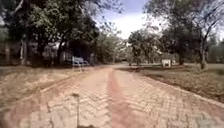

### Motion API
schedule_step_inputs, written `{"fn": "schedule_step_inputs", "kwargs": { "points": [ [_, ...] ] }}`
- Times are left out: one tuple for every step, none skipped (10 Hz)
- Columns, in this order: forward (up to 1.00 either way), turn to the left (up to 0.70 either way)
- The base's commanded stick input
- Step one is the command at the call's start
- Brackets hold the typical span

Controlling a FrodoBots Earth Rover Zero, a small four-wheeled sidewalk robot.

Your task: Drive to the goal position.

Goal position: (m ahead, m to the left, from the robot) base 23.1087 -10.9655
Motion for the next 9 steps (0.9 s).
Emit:
{"fn": "schedule_step_inputs", "kwargs": {
  "points": [
    [0.85, 0.00],
    [0.85, 0.00],
    [0.85, 0.00],
    [0.85, 0.00],
    [0.85, 0.00],
    [0.85, 0.00],
    [0.85, 0.00],
    [0.85, 0.08],
    [0.85, 0.25]
  ]
}}
